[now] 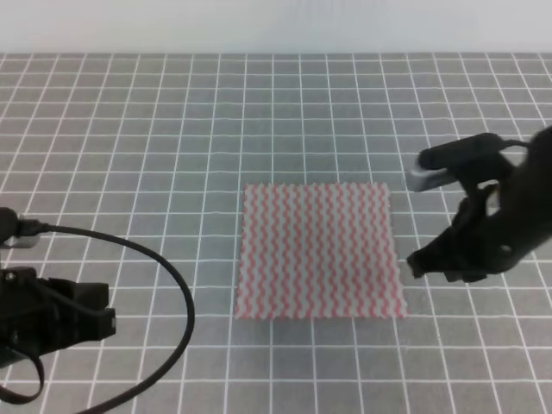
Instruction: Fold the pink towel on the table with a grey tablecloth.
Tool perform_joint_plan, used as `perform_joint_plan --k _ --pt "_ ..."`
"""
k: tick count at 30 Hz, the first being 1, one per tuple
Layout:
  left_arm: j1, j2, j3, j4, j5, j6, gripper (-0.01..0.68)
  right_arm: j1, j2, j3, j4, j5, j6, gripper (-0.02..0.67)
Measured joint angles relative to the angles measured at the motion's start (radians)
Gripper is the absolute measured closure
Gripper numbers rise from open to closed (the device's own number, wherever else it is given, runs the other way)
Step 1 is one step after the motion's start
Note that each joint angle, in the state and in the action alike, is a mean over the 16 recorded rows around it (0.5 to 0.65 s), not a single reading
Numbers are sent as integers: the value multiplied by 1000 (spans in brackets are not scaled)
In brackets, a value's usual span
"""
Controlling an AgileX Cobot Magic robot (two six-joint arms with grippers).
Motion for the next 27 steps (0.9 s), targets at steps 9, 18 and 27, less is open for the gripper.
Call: perform_joint_plan --k 9,18,27 --pt "-15 2 0 2 -2 0 673 70 168 -80 -56 -30 129 427" --pt "-15 4 1 2 0 0 673 70 270 -82 -8 -63 127 326" --pt "-15 3 0 2 -1 2 673 71 323 -83 10 -78 125 349"
